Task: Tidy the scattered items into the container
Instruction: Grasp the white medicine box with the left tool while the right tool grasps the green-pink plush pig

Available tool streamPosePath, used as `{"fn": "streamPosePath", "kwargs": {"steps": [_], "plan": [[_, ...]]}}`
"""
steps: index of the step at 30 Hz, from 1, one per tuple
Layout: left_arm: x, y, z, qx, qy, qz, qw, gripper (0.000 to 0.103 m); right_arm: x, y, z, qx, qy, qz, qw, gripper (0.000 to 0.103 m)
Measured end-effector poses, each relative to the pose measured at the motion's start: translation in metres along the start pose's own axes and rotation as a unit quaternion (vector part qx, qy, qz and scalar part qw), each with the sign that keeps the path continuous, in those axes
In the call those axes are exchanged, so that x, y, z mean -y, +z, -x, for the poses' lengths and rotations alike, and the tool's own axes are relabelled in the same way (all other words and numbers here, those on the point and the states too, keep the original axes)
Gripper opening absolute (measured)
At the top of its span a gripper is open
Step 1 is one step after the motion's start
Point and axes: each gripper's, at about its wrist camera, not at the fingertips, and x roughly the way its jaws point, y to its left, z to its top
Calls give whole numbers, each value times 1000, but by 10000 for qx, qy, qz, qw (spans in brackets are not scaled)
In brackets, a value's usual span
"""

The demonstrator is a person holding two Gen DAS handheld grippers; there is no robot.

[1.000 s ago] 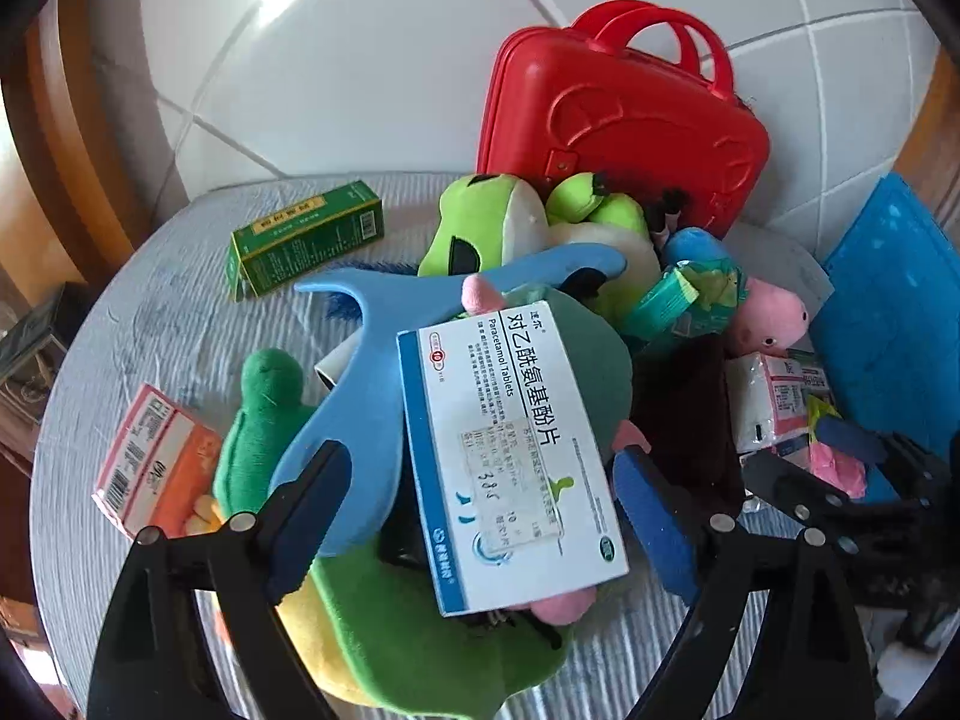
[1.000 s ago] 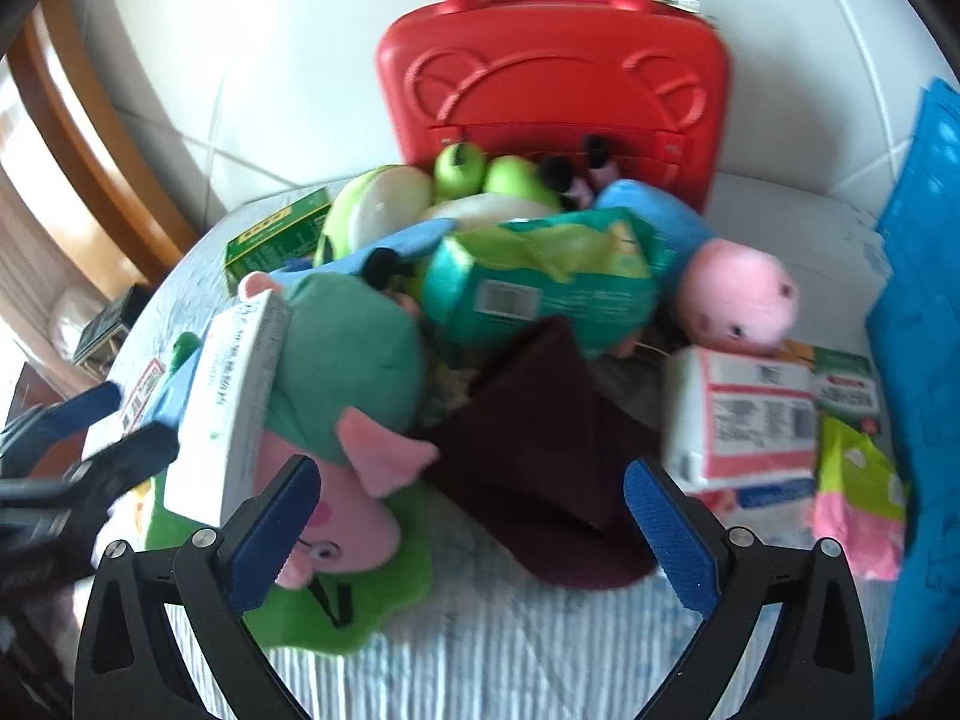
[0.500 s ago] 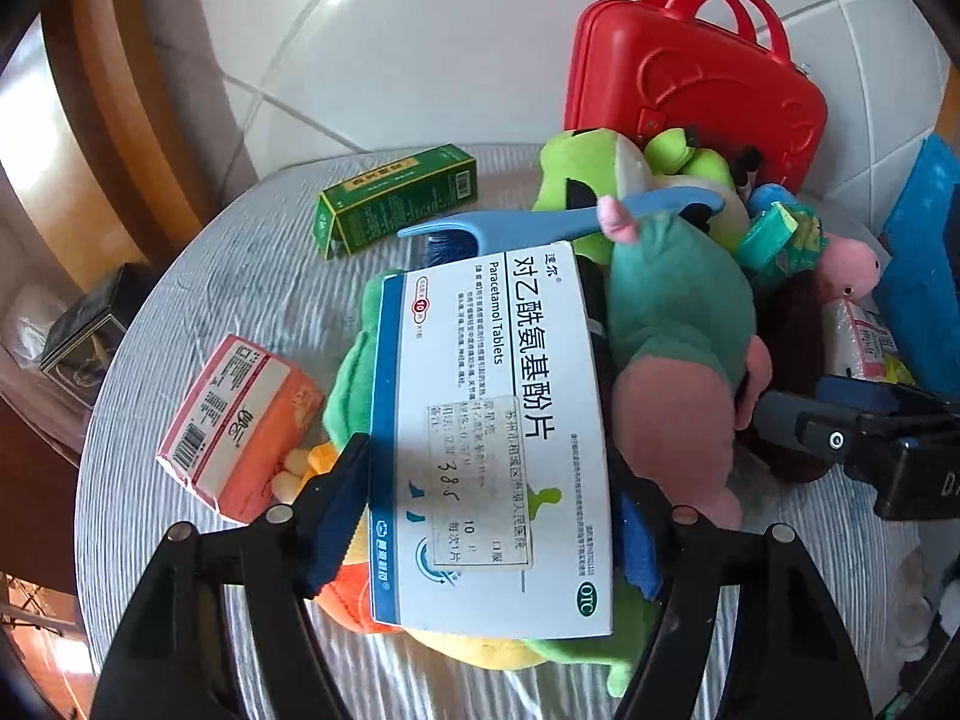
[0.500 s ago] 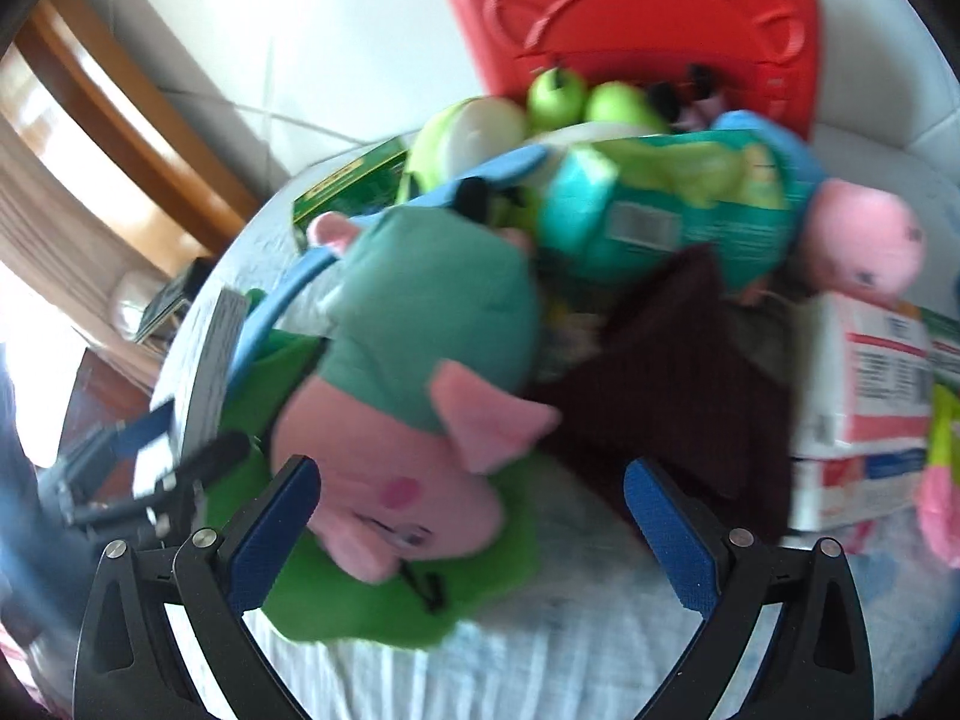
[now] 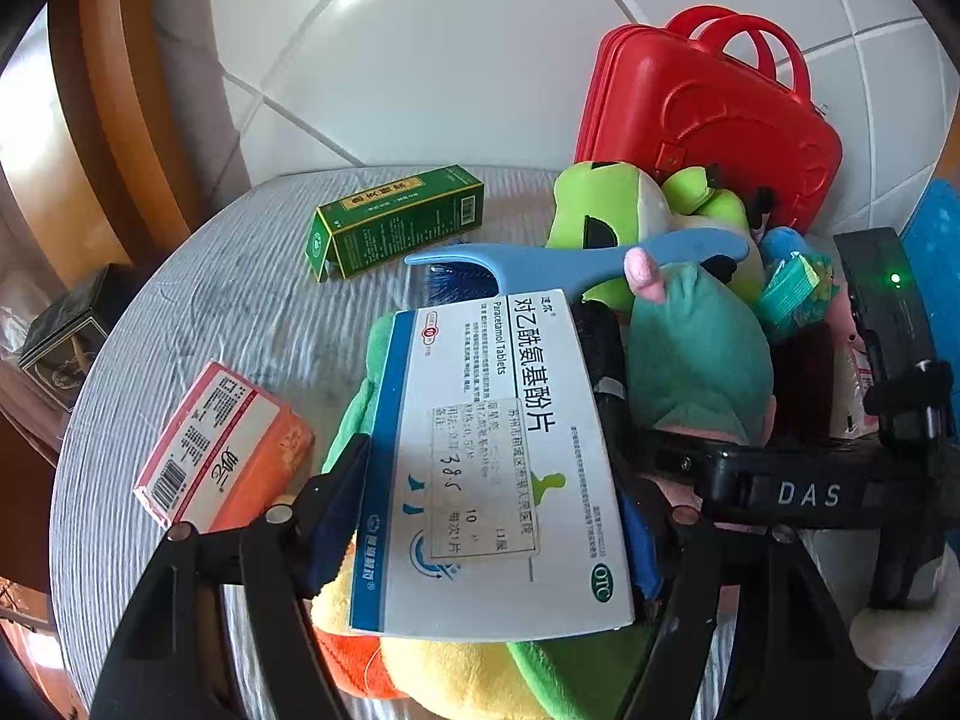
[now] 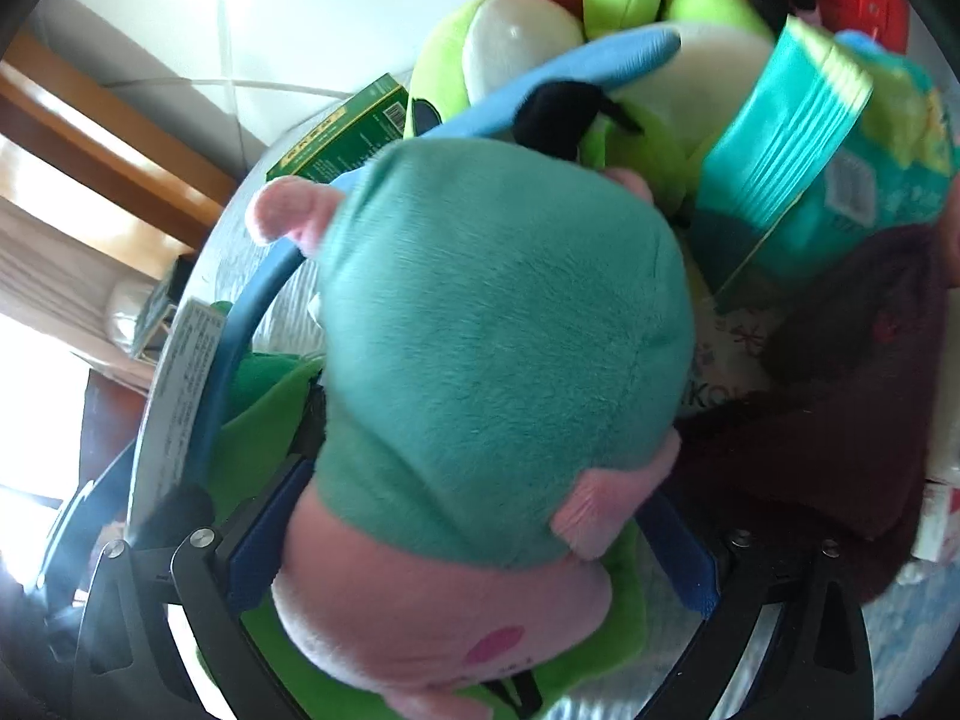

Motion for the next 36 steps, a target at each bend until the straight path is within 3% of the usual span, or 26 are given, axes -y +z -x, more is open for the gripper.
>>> {"fn": "streamPosePath", "kwargs": {"steps": [10,12,14,16,17,18,22,24,27,31,33,36], "plan": [[21,-13,49,264,-176,-114,9994,71,-8,-28,62,407,-88,346,9985,63],[23,-21,61,236,-219,-95,9994,71,-10,-39,80,491,-149,421,9978,40],[26,-32,69,168,-255,-116,9995,71,-12,-51,88,373,-186,494,9979,37],[27,-43,71,90,-269,-95,9996,71,-11,-64,92,216,-298,553,9978,37],[27,-47,71,87,-261,-64,9996,71,-10,-70,95,172,-383,564,9975,43],[26,-50,71,129,-235,-33,9996,71,-7,-73,99,174,-432,564,9973,56],[22,-45,61,378,-86,53,9992,71,-10,-77,108,332,-539,533,9966,65],[22,-38,53,434,-118,56,9990,71,-16,-72,108,424,-672,546,9953,77],[24,-28,40,439,-87,-16,9990,71,-21,-63,101,481,-847,533,9938,78],[13,-23,18,284,48,32,9996,71,-17,-43,77,372,-1039,425,9930,83],[12,-23,13,341,162,-57,9993,71,-10,-32,57,233,-1101,348,9930,95],[12,-20,9,388,201,-112,9990,71,-3,-21,32,103,-1068,367,9936,99]]}}
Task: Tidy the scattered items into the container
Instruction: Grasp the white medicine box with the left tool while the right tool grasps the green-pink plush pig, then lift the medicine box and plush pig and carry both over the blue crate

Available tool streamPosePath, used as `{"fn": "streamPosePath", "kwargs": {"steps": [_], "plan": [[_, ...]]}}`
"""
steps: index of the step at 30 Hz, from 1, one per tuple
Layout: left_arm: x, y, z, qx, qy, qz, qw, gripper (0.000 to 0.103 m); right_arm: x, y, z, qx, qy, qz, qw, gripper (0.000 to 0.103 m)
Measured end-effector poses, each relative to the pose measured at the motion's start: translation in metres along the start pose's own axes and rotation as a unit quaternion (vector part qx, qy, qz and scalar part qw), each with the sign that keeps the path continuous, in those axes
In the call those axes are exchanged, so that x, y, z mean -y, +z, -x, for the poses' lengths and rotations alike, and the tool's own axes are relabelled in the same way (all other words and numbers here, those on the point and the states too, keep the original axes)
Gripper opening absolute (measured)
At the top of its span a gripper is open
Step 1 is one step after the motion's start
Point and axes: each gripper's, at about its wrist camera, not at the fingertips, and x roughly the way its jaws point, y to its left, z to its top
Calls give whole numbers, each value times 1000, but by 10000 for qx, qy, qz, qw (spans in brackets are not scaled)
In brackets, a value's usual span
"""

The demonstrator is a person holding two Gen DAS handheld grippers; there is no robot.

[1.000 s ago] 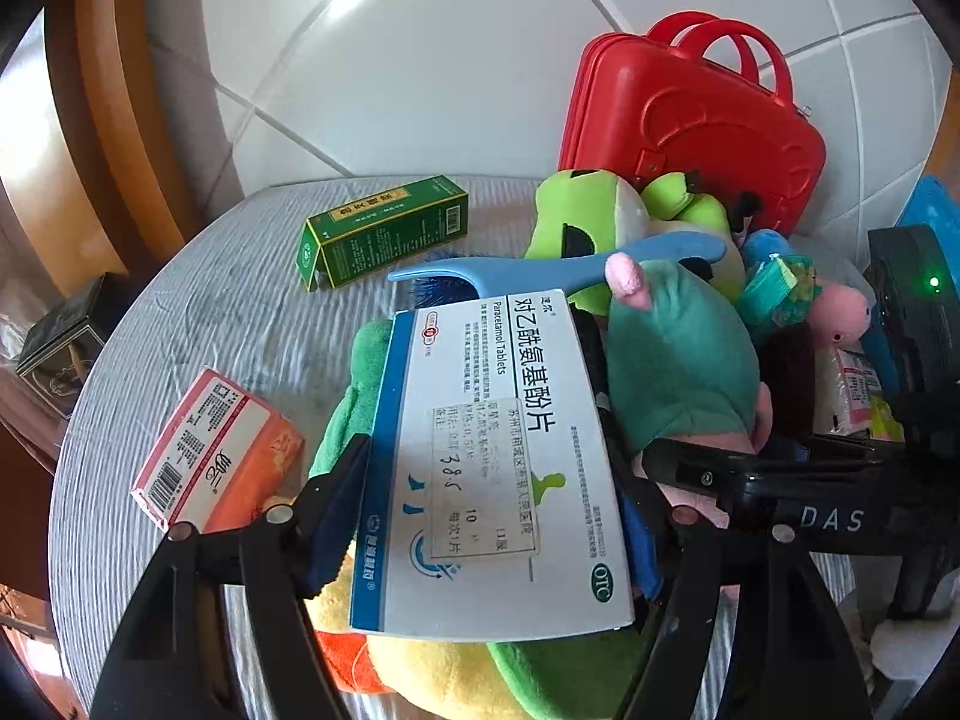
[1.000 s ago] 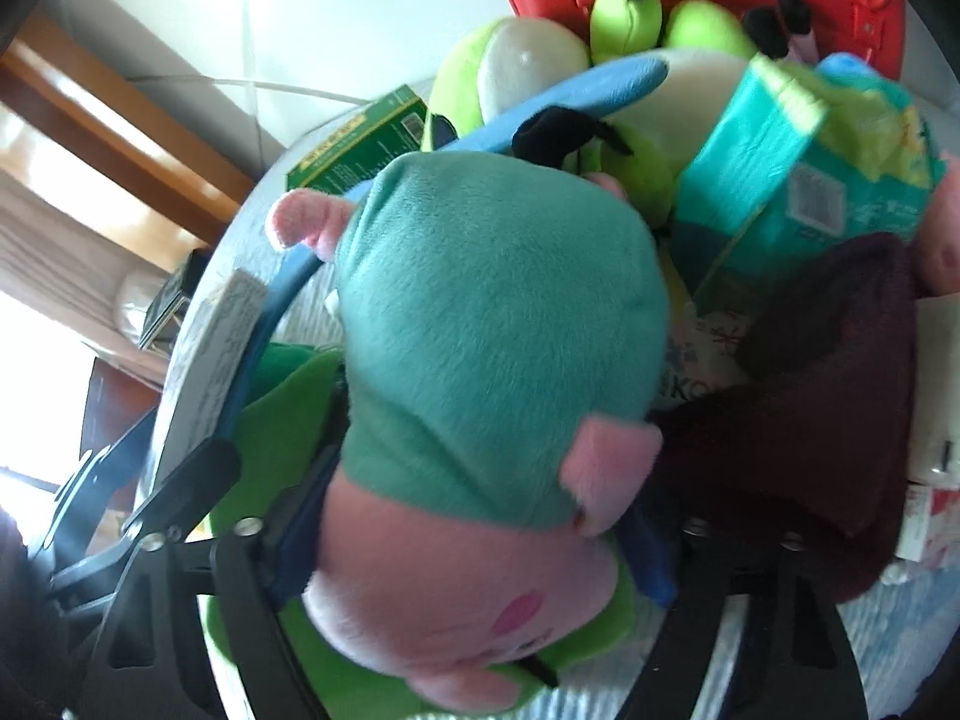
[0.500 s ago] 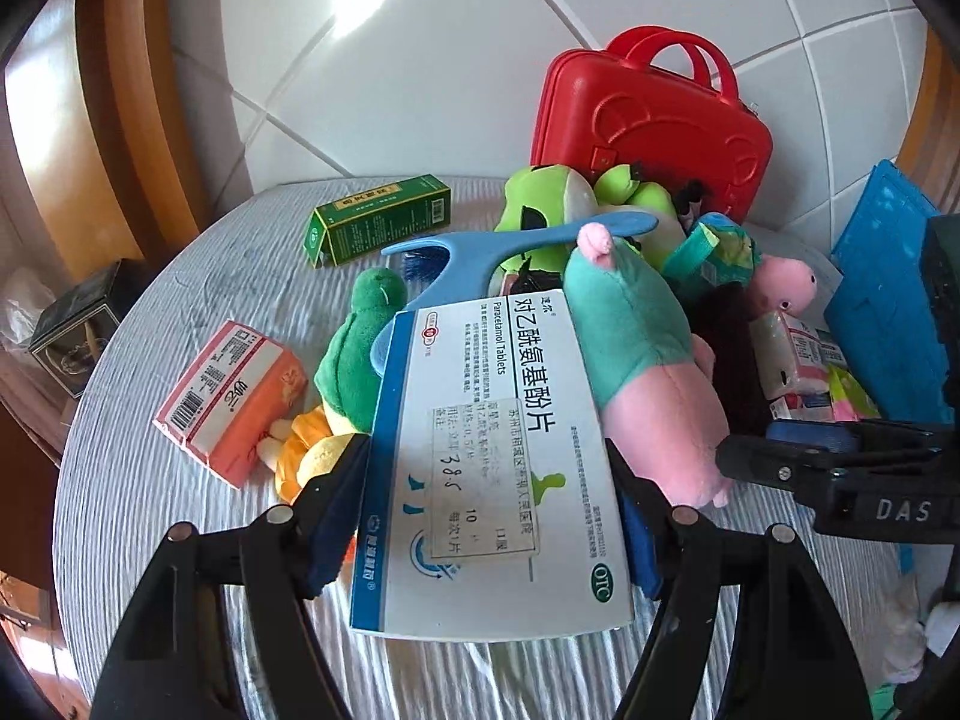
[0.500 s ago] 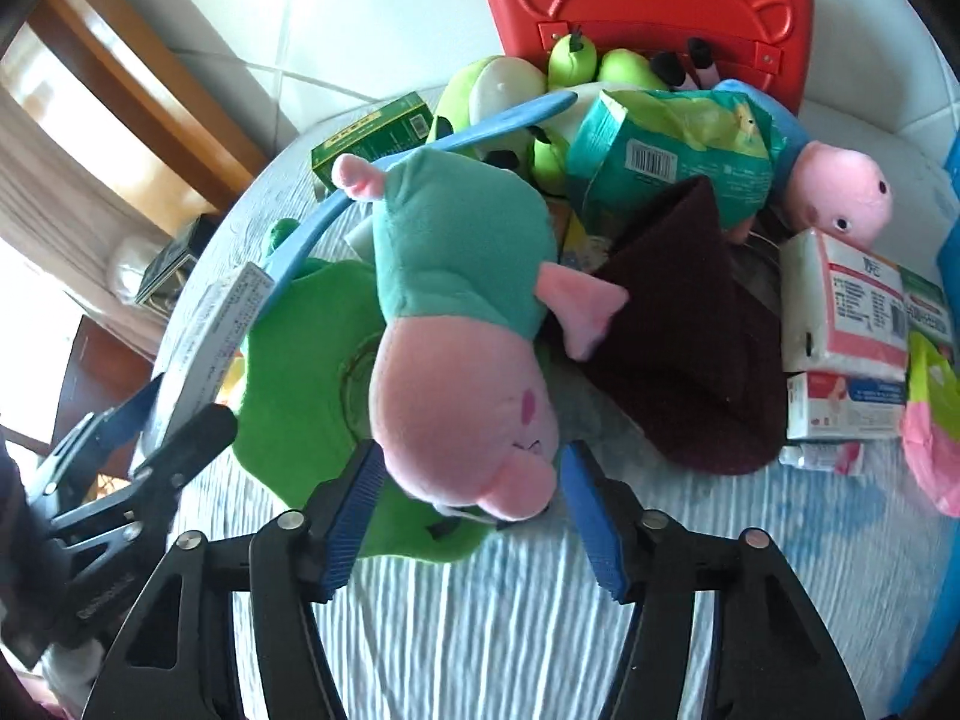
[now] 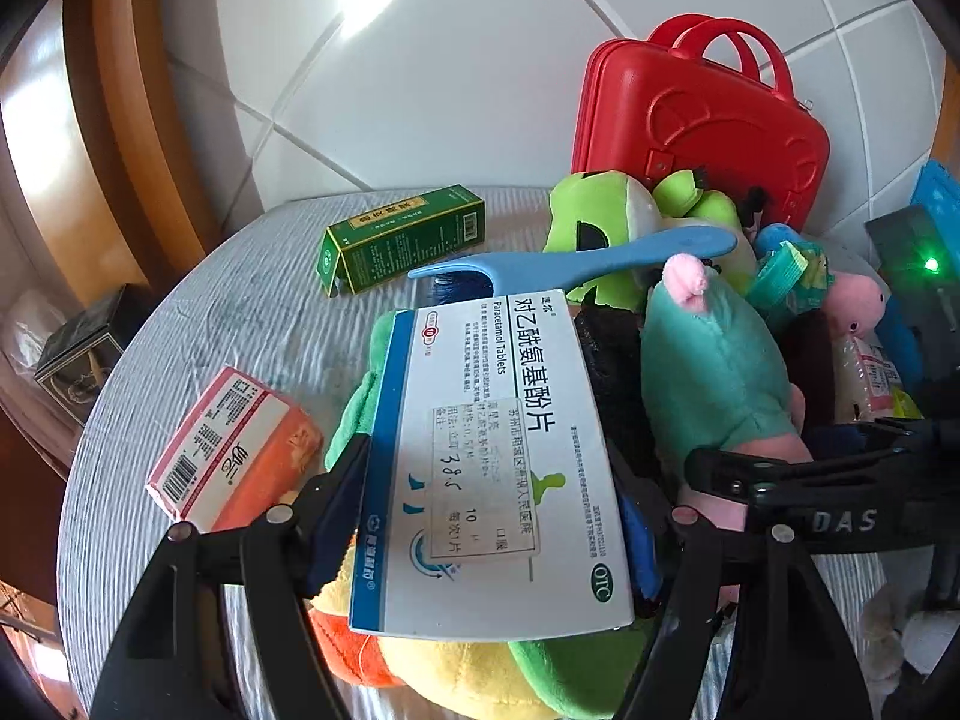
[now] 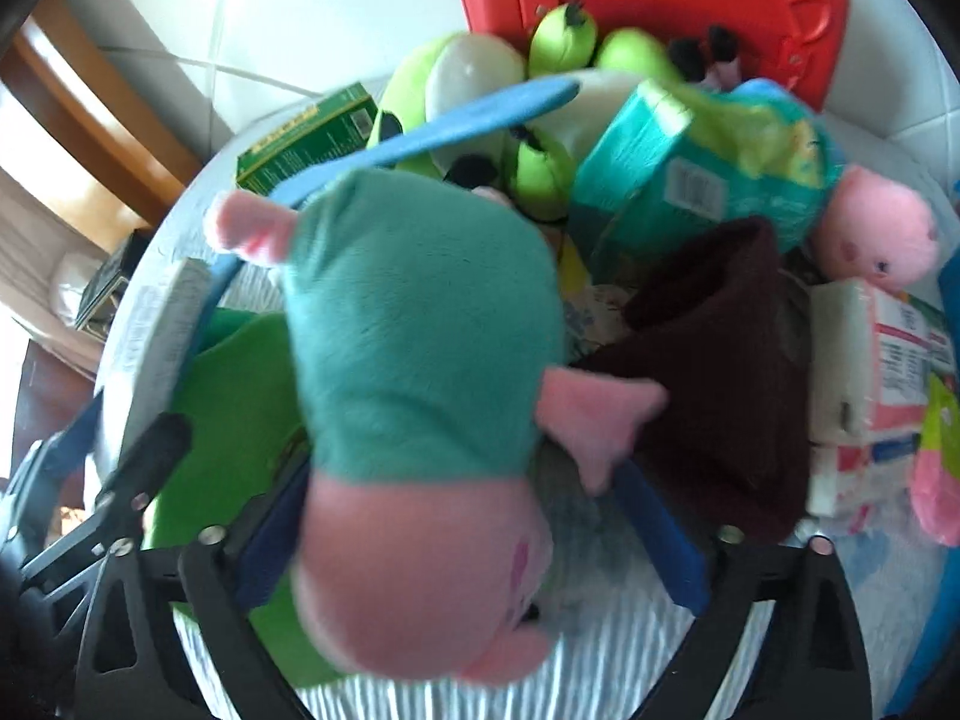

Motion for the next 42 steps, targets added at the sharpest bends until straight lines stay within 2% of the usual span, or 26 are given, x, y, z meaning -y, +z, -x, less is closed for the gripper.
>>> {"fn": "streamPosePath", "kwargs": {"steps": [2,3,4,9,14,18,24,28,33,38,42], "plan": [[-1,2,-1,11,-31,44,10000,71,-3,5,-13,-42,63,76,9999,96],[-1,2,-1,10,-38,58,10000,71,-5,7,-17,-54,130,110,9998,85],[-1,2,0,7,-44,58,10000,71,-7,8,-18,-49,164,138,9998,84],[2,2,19,60,-110,78,9999,71,-1,4,9,229,482,89,9985,68],[16,4,63,379,-163,-46,9991,71,9,-14,68,703,646,59,9954,67],[30,5,117,783,-220,-148,9966,71,14,-36,124,1204,766,21,9898,67],[52,2,184,1217,-204,-196,9922,71,6,-64,202,1916,835,121,9778,67],[68,-9,220,1425,-138,-171,9895,71,16,-87,251,2323,822,239,9689,67],[101,-21,254,1579,-49,-103,9874,71,38,-119,300,2728,904,424,9569,67],[134,-32,274,1624,18,-142,9866,71,66,-143,332,2942,994,559,9489,67],[152,-41,286,1624,-153,-257,9863,71,86,-158,350,3099,961,430,9449,67]]}}
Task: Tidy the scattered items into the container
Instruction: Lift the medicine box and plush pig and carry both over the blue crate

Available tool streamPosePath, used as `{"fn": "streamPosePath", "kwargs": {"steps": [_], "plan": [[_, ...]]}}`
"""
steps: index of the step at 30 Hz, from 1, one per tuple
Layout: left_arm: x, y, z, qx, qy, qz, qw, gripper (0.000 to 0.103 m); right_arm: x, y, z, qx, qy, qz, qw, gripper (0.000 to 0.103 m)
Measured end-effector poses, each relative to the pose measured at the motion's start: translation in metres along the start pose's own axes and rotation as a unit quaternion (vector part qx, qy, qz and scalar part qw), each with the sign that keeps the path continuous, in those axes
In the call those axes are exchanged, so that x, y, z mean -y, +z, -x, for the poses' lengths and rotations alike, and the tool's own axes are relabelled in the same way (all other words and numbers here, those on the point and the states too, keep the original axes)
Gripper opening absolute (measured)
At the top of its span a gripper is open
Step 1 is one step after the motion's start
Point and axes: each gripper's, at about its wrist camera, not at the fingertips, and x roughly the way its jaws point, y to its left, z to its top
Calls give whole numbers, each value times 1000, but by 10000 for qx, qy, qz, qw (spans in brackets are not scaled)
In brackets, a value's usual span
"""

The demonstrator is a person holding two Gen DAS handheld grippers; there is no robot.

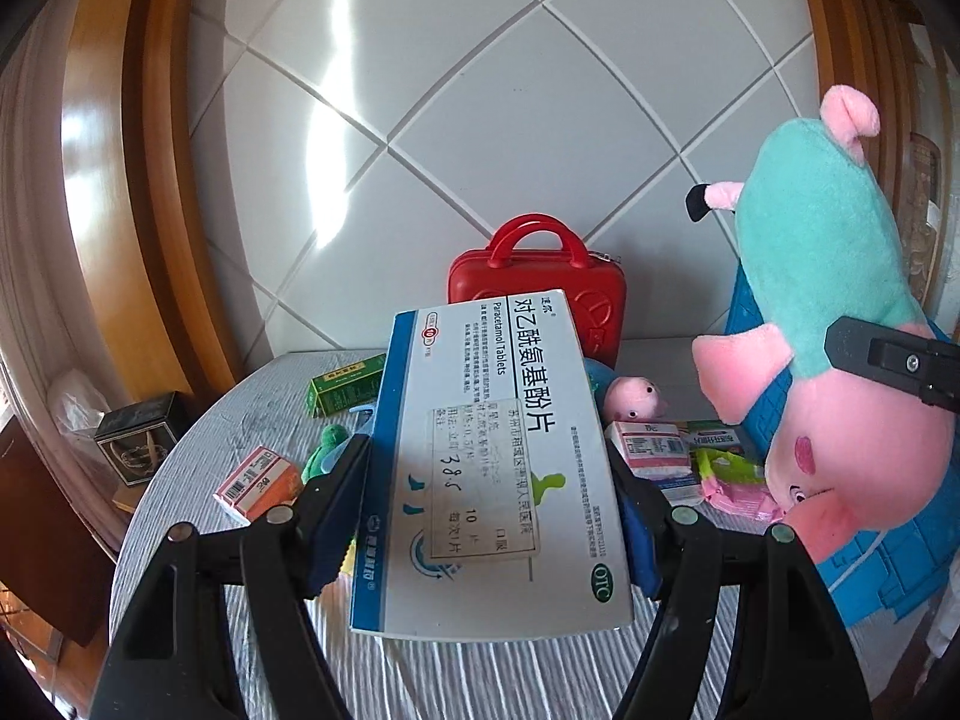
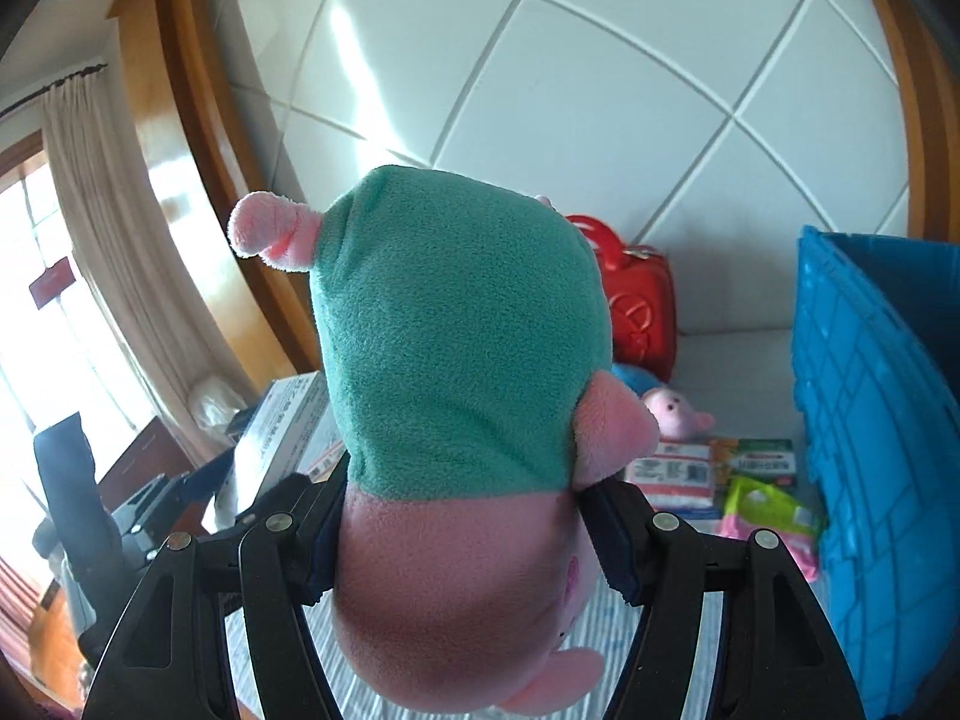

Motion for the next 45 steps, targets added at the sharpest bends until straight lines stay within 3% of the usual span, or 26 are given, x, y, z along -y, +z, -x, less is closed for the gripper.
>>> {"fn": "streamPosePath", "kwargs": {"steps": [10,14,20,26,31,36,40,45], "plan": [[34,7,24,355,-953,-246,9945,71,28,-5,86,426,-752,-509,9950,67],[66,10,30,336,-1244,-305,9912,71,38,-1,126,670,-1114,-512,9902,67],[146,28,38,386,-1616,-574,9844,71,91,10,178,967,-1190,-700,9857,67],[264,58,41,386,-1864,-578,9800,71,190,32,241,1049,-1541,-501,9812,67],[378,74,14,-193,-1978,-723,9774,71,290,42,276,830,-1803,-444,9791,68],[470,53,-44,-1501,-1787,-1237,9645,71,379,33,268,261,-1817,-472,9819,68],[503,29,-88,-2485,-1540,-1316,9472,71,419,10,249,-154,-1656,-717,9835,68],[516,6,-102,-3139,-1660,-1526,9223,72,453,-10,235,-526,-1508,-927,9828,68]]}}
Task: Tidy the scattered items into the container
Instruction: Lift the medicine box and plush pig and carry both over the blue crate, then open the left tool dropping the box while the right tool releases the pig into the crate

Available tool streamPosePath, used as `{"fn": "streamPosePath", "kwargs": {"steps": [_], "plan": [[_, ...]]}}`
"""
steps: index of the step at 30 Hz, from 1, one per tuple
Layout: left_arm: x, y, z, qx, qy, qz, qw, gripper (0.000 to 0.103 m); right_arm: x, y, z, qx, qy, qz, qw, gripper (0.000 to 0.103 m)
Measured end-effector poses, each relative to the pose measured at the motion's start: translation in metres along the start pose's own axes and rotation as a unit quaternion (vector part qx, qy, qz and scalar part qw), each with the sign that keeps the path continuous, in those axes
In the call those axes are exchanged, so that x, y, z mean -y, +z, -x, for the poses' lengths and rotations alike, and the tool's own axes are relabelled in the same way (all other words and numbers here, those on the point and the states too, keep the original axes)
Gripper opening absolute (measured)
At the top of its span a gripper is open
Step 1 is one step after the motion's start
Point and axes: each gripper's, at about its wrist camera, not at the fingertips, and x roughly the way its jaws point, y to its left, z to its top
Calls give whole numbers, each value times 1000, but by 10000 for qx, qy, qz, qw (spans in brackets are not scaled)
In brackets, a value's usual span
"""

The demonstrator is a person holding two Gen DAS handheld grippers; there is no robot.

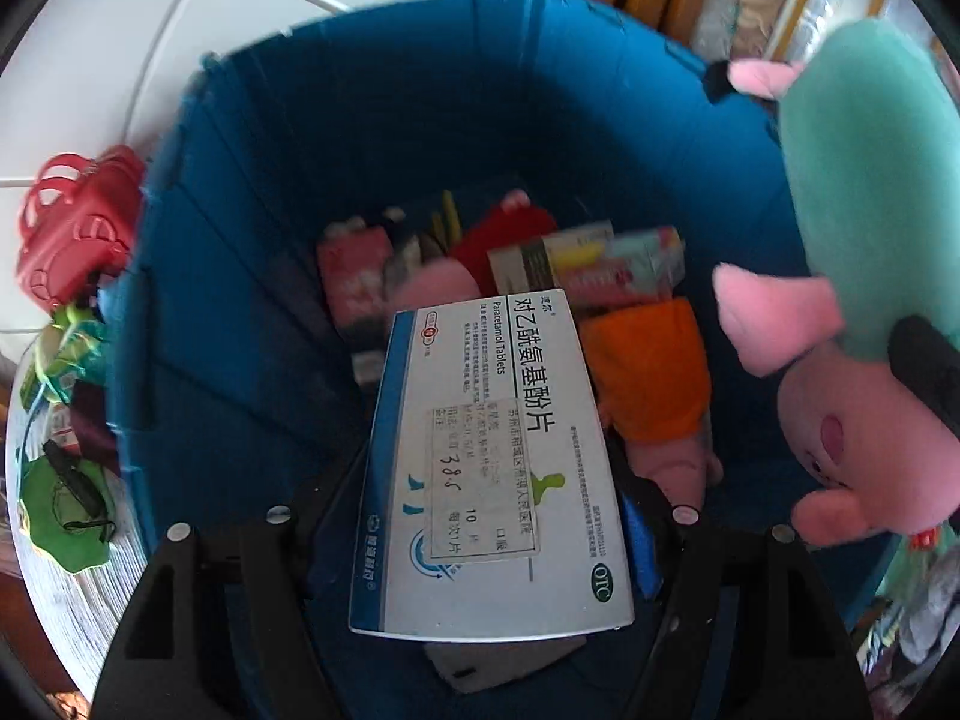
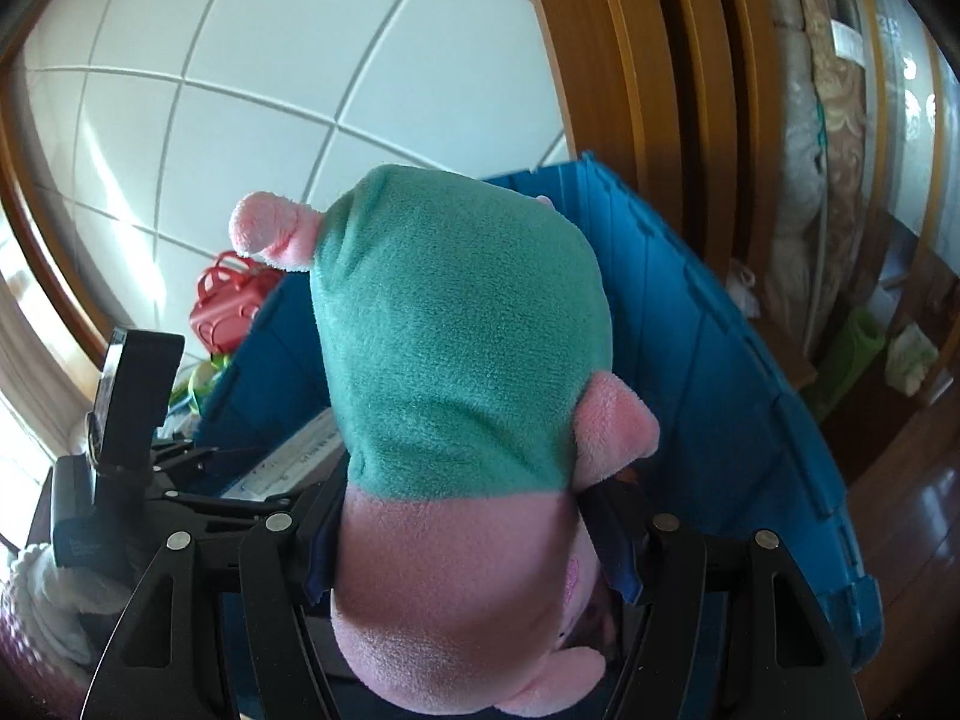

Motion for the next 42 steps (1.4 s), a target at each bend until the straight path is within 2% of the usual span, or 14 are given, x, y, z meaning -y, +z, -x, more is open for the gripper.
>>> {"fn": "streamPosePath", "kwargs": {"steps": [3,8,11,17,23,25,26,27,35,42], "plan": [[5,-7,2,-29,140,-8,9999,72,3,-4,-1,-161,45,5,9999,68],[2,-16,11,-53,175,104,9998,72,3,-6,-5,-344,128,17,9993,68],[6,-18,22,120,217,45,9997,72,1,-9,-6,-425,213,46,9989,68],[4,-34,47,735,415,-23,9964,72,-6,-16,-13,-573,286,184,9978,70],[5,-45,59,902,504,-43,9946,72,-10,-21,-17,-684,173,292,9971,74],[6,-48,60,930,506,-40,9944,72,-9,-21,-15,-661,210,299,9971,84],[7,-50,61,946,495,-48,9943,72,-9,-20,-13,-639,207,303,9973,98],[8,-52,63,968,490,-62,9941,72,-10,-21,-9,-605,179,319,9975,102],[4,-74,92,1411,380,23,9893,72,-16,-32,29,-240,-66,375,9990,103],[-3,-99,124,1902,584,208,9798,72,-21,-43,58,81,-41,409,9991,103]]}}
